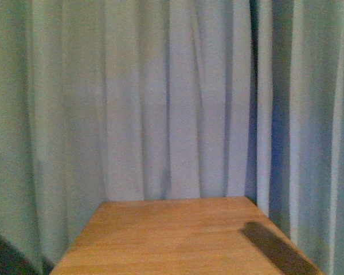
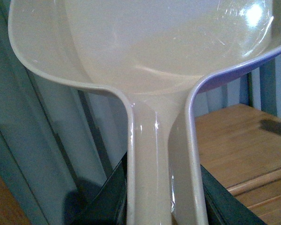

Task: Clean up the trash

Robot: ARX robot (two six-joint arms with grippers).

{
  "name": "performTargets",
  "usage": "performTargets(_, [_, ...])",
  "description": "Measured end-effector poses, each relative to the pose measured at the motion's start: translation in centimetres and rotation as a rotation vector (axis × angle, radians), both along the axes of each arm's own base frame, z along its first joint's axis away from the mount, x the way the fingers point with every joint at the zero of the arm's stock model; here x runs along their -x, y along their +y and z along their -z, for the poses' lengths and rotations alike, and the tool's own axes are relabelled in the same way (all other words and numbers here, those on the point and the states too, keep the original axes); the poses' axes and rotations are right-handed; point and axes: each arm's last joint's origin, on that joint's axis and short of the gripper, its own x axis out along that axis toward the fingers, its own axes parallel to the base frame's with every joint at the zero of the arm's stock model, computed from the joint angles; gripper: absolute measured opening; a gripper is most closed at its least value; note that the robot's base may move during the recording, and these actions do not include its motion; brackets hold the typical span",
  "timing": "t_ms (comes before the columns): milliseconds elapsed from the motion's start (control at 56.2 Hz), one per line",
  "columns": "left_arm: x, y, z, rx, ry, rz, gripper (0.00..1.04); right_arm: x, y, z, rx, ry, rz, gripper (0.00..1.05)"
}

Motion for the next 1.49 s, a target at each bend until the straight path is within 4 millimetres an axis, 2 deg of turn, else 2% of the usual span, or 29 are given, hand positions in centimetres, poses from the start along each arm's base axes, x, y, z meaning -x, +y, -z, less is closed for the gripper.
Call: performTargets(1493, [0.01,0.03,0.07,0.003,0.001,-0.003,0.26,0.0,-0.06,0.04,0.002,-0.001,0.007,0.2])
